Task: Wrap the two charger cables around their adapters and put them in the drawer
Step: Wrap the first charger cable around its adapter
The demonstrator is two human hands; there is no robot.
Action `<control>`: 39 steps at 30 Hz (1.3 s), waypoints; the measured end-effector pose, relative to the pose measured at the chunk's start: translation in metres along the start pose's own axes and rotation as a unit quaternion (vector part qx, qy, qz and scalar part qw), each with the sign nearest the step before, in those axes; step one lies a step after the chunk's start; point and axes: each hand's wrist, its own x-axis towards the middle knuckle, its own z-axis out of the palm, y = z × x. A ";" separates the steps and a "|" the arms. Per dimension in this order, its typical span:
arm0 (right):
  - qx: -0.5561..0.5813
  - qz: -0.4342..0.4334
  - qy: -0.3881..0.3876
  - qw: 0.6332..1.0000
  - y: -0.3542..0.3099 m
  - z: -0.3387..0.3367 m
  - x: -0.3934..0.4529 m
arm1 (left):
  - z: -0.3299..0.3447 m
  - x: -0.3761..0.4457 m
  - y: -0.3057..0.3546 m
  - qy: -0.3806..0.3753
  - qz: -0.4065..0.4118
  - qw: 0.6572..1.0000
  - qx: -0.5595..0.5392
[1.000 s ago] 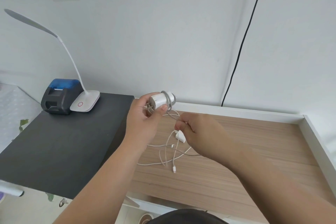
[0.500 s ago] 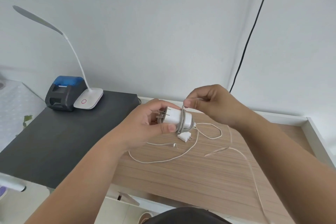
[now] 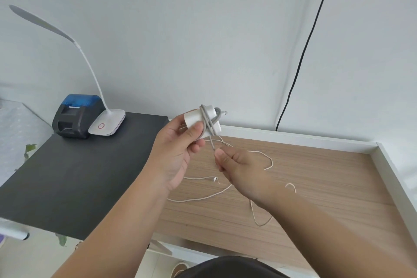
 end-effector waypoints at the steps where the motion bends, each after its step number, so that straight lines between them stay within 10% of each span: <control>1: -0.075 -0.006 0.009 0.997 -0.004 0.000 -0.004 | -0.001 0.001 -0.002 0.019 -0.006 1.000 0.013; 10: -0.403 -0.072 -0.026 0.912 -0.056 -0.041 -0.008 | -0.007 0.001 -0.017 0.035 0.049 0.940 0.337; 15: -0.475 -0.162 -0.068 0.862 -0.068 -0.060 0.004 | -0.013 -0.006 -0.004 -0.089 -0.005 0.912 0.400; 25: -0.082 -0.101 -0.069 0.989 -0.045 -0.066 0.026 | -0.016 -0.025 0.019 -0.263 -0.023 0.929 0.260; 39: 0.206 0.049 -0.020 0.977 0.005 0.003 -0.001 | 0.004 -0.021 -0.010 -0.010 -0.020 0.996 -0.090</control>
